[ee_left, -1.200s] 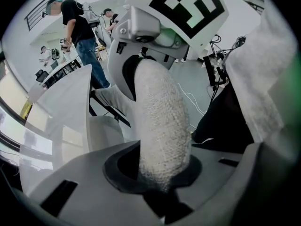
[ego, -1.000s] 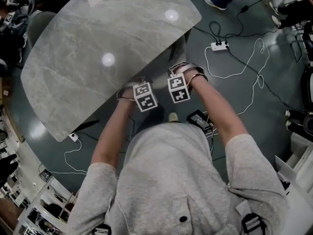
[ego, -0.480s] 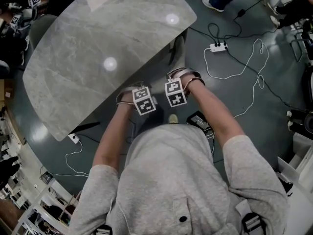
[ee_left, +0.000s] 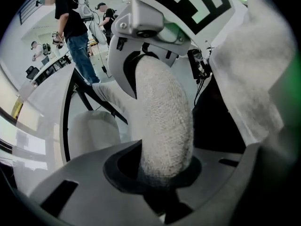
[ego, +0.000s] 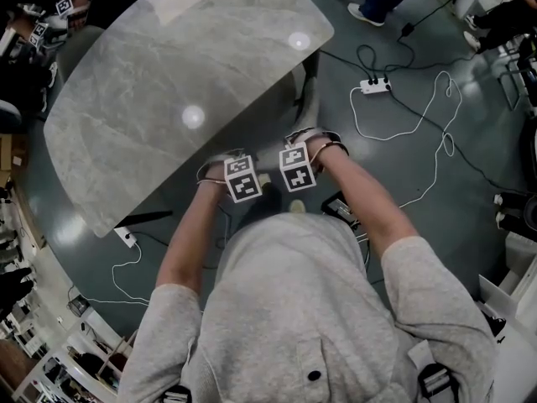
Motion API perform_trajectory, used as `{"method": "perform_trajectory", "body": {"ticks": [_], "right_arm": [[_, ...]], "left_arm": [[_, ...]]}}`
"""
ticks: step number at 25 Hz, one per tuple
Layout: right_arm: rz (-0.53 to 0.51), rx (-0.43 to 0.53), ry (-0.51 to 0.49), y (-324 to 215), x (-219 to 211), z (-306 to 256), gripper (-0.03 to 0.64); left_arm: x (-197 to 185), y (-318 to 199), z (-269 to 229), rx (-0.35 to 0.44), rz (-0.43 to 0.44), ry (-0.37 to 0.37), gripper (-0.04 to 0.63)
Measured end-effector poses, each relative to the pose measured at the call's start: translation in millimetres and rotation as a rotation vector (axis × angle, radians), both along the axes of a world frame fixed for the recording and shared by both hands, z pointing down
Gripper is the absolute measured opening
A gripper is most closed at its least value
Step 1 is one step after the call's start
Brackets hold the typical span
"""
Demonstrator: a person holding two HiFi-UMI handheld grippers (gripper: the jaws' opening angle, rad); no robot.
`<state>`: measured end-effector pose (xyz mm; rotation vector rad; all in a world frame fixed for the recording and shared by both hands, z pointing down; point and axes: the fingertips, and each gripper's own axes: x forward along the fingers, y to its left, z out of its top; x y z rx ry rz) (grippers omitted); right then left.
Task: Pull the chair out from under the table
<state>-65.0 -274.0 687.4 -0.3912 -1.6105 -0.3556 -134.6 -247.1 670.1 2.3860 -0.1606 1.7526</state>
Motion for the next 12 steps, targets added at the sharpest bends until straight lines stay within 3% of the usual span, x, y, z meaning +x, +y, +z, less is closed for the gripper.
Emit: {"method": "perform_trajectory", "body": {"ticks": [12], "right_arm": [[0.002, -0.001, 0.005, 28.8, 11.1, -1.4, 0.089]], "left_arm": [[9.6, 28.8, -1.3, -0.005, 0.000, -0.006, 0.089]]}}
